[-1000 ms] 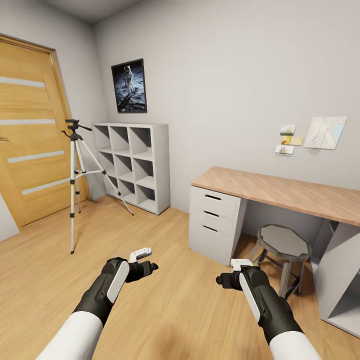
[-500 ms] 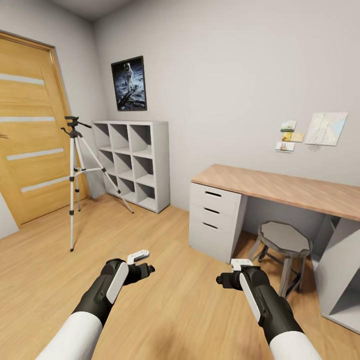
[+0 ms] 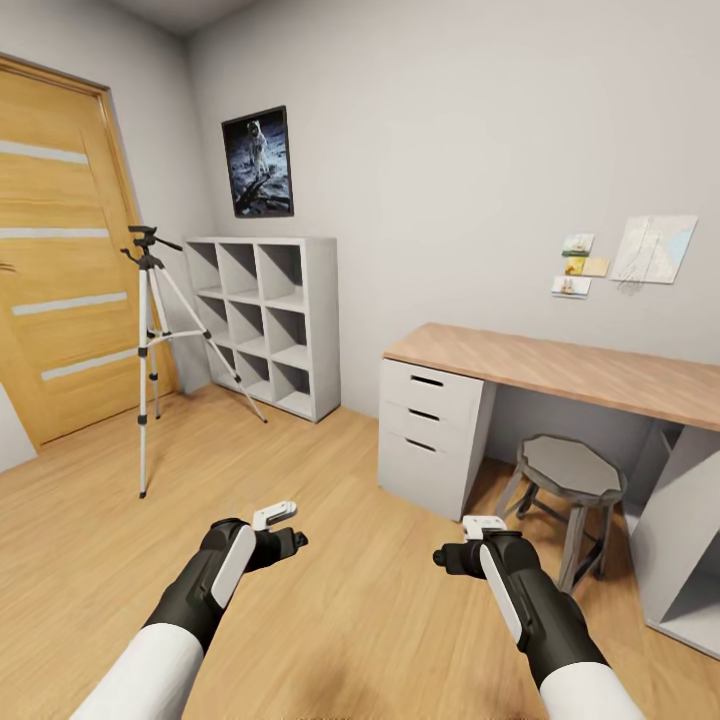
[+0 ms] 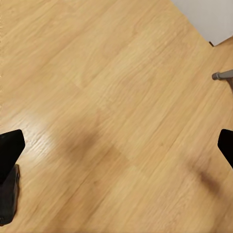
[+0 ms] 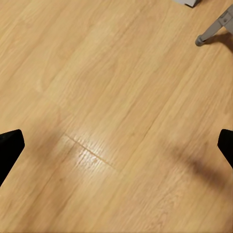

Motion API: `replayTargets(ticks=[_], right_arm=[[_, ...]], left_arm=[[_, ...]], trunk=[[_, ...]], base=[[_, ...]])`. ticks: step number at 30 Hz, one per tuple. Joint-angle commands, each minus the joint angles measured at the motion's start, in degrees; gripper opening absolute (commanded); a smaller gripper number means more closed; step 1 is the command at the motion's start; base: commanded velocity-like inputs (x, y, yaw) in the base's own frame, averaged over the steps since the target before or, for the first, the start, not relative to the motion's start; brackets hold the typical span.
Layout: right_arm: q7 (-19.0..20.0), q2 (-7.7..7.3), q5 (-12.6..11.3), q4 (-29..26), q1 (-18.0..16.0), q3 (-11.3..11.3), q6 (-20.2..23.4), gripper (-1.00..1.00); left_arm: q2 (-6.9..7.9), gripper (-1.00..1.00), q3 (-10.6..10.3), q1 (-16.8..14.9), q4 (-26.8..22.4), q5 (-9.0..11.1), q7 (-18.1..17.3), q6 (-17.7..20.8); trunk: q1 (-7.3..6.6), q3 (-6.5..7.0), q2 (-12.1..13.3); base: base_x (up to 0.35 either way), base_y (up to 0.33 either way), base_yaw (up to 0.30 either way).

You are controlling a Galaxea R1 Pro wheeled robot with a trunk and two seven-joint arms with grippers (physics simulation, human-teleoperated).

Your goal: Attach the digital camera to the camera tripod in the bedroom.

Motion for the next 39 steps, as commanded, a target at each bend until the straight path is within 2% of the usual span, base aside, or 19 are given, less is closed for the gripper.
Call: replayTargets(ticks=[1, 14, 39], right_arm=[[0.1, 0.03, 0.0, -0.1, 0.0, 0.0, 0.2, 1.00], [0.1, 0.12, -0.1, -0.1, 0.0, -0.2, 0.4, 1.00], [0.1, -0.13, 0.0, -0.1, 0.0, -0.1, 0.4, 1.00]], left_arm=[[-0.02, 1.00, 0.2, 0.0, -0.1, 0.6, 0.5, 0.2], [0.03, 1.00, 0.1, 0.0, 0.4, 0.5, 2.3, 0.2], [0.10, 1.00, 0.1, 0.0, 0.4, 0.6, 2.5, 0.2]], trunk=[[0.22, -0.25, -0.4], [3.07, -2.58, -5.7], [8.56, -7.07, -15.7]], base=[[0.000, 0.000, 0.000], [0.000, 0.000, 0.000], [0.000, 0.000, 0.000]])
